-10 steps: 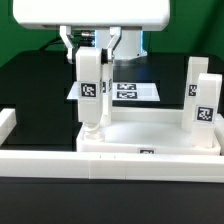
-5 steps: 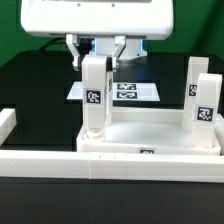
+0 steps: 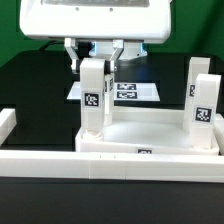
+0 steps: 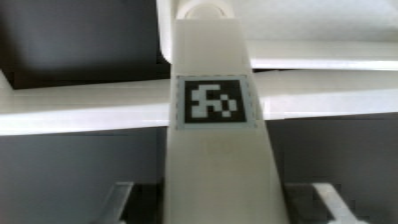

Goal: Assemble desk

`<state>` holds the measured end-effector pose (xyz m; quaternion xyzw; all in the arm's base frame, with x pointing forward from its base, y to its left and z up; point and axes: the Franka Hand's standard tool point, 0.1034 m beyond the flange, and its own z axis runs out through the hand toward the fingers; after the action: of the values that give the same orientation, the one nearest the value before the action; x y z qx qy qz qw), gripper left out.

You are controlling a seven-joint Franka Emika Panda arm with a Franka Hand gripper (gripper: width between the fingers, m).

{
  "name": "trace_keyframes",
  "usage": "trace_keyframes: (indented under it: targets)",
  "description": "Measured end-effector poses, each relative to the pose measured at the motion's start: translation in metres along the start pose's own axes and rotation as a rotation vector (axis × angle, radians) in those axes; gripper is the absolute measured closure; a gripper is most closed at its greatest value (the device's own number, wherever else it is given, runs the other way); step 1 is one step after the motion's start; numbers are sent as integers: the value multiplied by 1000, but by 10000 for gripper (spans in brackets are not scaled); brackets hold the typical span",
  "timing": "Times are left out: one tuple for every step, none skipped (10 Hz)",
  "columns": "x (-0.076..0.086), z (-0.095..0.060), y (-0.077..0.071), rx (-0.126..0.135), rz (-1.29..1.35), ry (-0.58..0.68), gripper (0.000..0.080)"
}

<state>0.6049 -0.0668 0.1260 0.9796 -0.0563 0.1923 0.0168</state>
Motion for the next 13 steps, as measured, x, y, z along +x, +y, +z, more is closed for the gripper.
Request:
trace_keyframes:
  targets:
    - [-2, 3, 0, -4, -2, 0, 509]
    - [-3, 5, 1, -8, -3, 4, 509]
    - [-2, 5, 1, -12, -4, 12, 509]
    - [-1, 5, 2, -16, -5, 23, 509]
    - [-1, 6, 1, -18, -6, 26, 509]
    - [-1, 6, 1, -17, -6, 26, 509]
    - [-1, 6, 2, -18, -6, 25, 456]
    - [-1, 6, 2, -18, -6, 25, 456]
    - [-1, 6, 2, -17, -5, 23, 266]
    - [2, 4, 2, -16, -3, 25, 186]
    - [3, 3, 3, -16, -2, 27, 186]
    - [5, 1, 3, -11, 0, 24, 157]
    - [7, -3, 3, -5, 3, 19, 152]
